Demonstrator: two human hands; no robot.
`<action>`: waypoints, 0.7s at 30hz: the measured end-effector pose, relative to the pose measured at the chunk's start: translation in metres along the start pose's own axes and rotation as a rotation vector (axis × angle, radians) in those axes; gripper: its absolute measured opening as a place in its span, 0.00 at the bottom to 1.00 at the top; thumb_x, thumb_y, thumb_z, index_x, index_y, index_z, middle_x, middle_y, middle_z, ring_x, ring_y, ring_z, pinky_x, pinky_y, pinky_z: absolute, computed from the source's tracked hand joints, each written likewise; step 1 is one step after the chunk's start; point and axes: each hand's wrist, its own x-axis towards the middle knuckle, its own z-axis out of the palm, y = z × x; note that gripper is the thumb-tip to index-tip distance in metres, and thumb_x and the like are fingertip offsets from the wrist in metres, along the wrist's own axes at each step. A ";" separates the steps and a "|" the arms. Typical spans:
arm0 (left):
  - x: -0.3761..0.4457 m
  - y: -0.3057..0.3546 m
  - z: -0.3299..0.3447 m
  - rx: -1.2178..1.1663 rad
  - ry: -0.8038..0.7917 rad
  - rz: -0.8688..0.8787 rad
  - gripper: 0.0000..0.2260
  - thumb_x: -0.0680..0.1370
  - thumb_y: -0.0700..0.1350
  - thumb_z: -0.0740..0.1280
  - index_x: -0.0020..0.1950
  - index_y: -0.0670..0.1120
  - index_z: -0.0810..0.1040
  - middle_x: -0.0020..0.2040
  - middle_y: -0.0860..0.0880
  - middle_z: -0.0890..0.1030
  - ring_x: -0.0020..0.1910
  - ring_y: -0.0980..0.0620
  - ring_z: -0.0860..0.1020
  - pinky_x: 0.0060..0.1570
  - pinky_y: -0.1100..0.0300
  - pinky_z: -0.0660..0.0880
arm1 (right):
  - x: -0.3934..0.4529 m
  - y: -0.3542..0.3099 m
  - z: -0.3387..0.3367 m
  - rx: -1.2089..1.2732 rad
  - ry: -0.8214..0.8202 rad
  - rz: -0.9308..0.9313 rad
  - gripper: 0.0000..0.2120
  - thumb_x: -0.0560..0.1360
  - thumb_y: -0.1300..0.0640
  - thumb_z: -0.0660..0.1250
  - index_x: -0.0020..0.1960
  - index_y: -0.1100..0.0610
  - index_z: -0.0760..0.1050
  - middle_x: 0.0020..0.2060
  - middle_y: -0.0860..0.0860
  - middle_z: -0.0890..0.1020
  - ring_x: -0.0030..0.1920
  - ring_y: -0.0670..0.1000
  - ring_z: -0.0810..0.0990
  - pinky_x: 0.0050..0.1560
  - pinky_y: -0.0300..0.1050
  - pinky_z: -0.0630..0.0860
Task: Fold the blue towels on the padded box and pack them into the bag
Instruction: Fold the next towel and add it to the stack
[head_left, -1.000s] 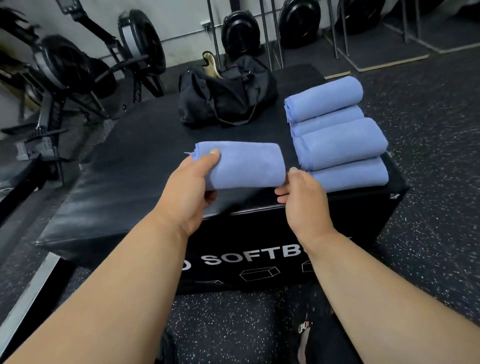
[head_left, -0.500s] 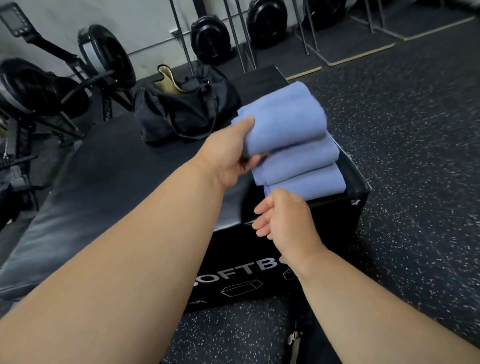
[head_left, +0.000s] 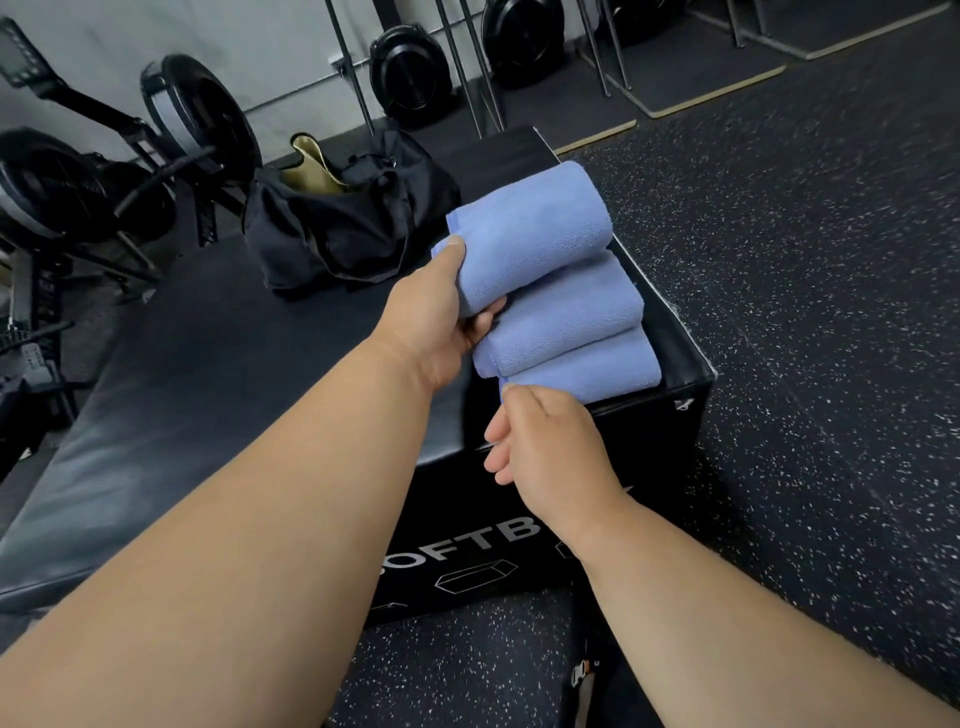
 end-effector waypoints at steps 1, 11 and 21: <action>0.000 -0.002 0.000 0.060 -0.005 -0.014 0.16 0.84 0.54 0.68 0.65 0.45 0.81 0.49 0.47 0.85 0.34 0.51 0.83 0.31 0.60 0.77 | -0.001 -0.001 0.000 -0.007 0.006 -0.003 0.17 0.79 0.50 0.58 0.38 0.57 0.79 0.30 0.54 0.84 0.37 0.58 0.84 0.51 0.62 0.82; -0.010 0.011 0.015 0.232 0.027 -0.040 0.14 0.84 0.56 0.66 0.61 0.46 0.79 0.43 0.47 0.83 0.27 0.52 0.80 0.25 0.63 0.71 | -0.008 -0.005 0.006 -0.122 -0.020 -0.023 0.19 0.81 0.51 0.57 0.39 0.58 0.79 0.31 0.50 0.85 0.41 0.55 0.84 0.53 0.60 0.80; -0.008 0.003 -0.001 0.482 0.100 0.057 0.17 0.85 0.57 0.64 0.52 0.44 0.80 0.39 0.45 0.82 0.35 0.46 0.79 0.38 0.58 0.76 | -0.015 -0.010 0.019 -0.179 -0.031 -0.039 0.19 0.80 0.51 0.57 0.39 0.59 0.78 0.30 0.51 0.85 0.39 0.57 0.84 0.51 0.60 0.81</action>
